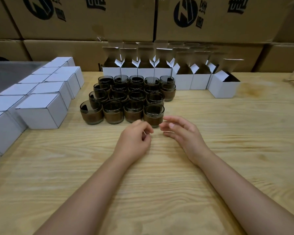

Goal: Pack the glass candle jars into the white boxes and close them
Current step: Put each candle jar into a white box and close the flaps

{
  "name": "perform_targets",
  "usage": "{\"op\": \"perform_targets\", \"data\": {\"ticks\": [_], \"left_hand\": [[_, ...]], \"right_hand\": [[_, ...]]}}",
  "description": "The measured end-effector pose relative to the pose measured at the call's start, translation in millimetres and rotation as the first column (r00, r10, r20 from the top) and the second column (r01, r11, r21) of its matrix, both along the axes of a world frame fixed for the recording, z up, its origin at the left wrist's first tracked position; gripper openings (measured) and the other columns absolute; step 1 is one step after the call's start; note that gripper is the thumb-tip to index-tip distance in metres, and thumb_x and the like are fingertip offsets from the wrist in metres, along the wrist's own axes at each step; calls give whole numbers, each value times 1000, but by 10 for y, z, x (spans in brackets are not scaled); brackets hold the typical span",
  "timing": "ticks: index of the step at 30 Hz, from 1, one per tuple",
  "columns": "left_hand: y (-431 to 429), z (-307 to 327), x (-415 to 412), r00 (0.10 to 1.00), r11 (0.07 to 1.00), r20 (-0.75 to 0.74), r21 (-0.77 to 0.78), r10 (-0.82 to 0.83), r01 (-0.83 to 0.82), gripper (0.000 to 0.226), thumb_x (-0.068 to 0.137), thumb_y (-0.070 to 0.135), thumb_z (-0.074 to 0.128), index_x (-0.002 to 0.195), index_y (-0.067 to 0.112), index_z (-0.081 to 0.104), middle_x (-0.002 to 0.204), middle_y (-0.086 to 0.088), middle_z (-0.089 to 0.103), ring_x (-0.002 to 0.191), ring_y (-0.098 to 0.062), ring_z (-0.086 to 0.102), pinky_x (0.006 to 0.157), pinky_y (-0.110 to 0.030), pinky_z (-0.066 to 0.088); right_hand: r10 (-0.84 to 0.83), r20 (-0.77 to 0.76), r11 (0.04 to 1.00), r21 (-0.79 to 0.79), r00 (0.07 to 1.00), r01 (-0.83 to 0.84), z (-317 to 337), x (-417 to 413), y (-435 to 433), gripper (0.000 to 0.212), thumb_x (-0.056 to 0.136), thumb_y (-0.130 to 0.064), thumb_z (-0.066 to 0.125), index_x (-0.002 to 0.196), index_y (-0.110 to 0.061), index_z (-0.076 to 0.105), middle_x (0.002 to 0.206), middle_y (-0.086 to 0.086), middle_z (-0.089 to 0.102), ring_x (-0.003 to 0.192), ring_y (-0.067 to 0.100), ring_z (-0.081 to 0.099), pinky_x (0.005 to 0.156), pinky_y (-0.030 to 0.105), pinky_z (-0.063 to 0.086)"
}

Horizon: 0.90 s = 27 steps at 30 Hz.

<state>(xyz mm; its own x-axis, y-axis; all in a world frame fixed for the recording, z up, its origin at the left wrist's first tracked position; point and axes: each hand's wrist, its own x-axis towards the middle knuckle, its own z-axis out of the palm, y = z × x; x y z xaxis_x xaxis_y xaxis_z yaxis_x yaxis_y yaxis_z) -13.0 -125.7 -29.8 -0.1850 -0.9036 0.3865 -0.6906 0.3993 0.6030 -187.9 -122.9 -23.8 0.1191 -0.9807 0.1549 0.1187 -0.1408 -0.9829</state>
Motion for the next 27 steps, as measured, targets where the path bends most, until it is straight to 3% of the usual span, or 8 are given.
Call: {"op": "perform_targets", "data": {"ticks": [4,7,9,11,15,19,23,27], "left_hand": [[-47,-15,-9,1000,998,-15,57,22,-21,15,83,10,63,85,24,63,77,13,52,70,-3,52,67,-11,38],[-68,-27,-15,1000,997,-16,78,23,-22,11,83,12,62,87,23,64,76,13,51,69,-1,51,66,-10,36],[-78,-35,-10,999,996,-29,88,25,-23,11,84,14,62,86,25,64,75,14,52,69,-1,51,66,-8,35],[-88,-41,-10,999,995,-45,103,22,-17,12,84,14,62,85,26,63,76,13,53,70,-1,52,66,-7,35],[-105,-41,-9,997,994,-69,110,19,-11,13,85,14,61,84,27,62,76,15,53,74,3,52,63,-5,36],[-114,-53,-5,996,993,-82,116,22,-13,12,85,15,60,84,26,64,77,14,53,76,0,51,62,-6,37],[-117,-58,-11,994,993,-106,114,29,-17,11,85,14,60,85,24,65,79,10,56,77,-3,52,63,-10,38],[-135,-55,-17,991,992,-133,128,29,-12,12,85,14,59,84,25,65,80,11,57,74,-4,52,62,-11,38]], "right_hand": [[-374,-8,922,-109,928,371,108,-91,-168,27,91,3,53,101,-20,63,98,-3,66,95,5,62,85,19,49],[-726,-128,688,-115,676,717,109,-357,-475,29,89,-5,58,113,-21,57,116,0,58,114,14,50,95,27,42],[-804,-295,566,-114,516,816,87,-591,-734,38,87,-13,60,124,-19,50,133,5,44,126,22,37,101,34,34],[-776,-481,517,-114,409,848,112,-842,-978,51,86,-20,63,132,-19,41,143,9,29,132,28,27,104,39,31],[-642,-711,527,-140,285,838,225,-1288,-1368,65,84,-36,68,139,-26,35,146,14,20,131,33,23,102,45,33],[-561,-796,562,-166,227,810,336,-1484,-1641,65,84,-44,65,140,-34,36,149,17,15,133,37,19,103,49,30],[-487,-854,573,-153,184,805,410,-1565,-1798,62,87,-44,62,141,-30,37,150,21,14,134,40,18,105,49,26],[-503,-852,564,-196,146,802,464,-1587,-1840,37,92,-34,54,127,-22,51,147,21,19,132,39,20,102,47,29]]}}
